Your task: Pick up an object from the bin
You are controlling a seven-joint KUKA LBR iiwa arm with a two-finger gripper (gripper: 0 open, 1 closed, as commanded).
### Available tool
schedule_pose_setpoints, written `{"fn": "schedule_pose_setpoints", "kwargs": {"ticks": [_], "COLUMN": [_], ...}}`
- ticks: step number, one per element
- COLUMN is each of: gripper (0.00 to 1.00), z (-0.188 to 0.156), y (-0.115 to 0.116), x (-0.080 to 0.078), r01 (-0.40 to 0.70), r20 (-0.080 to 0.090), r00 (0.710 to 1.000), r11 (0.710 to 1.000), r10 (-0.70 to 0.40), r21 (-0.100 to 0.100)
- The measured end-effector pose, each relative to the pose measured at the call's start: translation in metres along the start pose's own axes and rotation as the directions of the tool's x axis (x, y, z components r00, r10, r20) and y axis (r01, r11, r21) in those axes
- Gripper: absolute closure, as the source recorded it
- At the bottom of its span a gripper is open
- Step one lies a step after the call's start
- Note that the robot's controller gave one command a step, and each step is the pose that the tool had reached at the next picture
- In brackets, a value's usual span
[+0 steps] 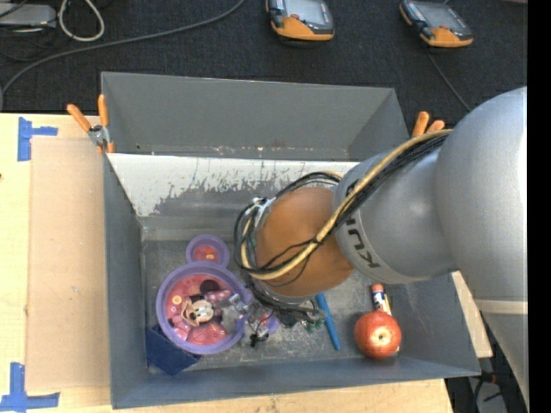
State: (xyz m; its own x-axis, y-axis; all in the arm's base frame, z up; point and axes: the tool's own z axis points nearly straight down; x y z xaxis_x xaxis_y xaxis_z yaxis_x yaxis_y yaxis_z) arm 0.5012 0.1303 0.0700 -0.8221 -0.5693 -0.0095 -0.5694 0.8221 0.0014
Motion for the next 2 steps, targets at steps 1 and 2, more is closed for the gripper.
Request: {"fn": "schedule_pose_setpoints", "kwargs": {"ticks": [1,2], "gripper": [1.00,1.00], "z": [-0.004,-0.037], "y": [0.000,0.002], "x": [0.000,0.001], "r01": [-0.005,-0.006], "r20": [-0.001,-0.003], "r00": [1.000,1.000], "r11": [1.000,1.000], "r10": [0.005,0.006], "r21": [-0.001,-0.003]}}
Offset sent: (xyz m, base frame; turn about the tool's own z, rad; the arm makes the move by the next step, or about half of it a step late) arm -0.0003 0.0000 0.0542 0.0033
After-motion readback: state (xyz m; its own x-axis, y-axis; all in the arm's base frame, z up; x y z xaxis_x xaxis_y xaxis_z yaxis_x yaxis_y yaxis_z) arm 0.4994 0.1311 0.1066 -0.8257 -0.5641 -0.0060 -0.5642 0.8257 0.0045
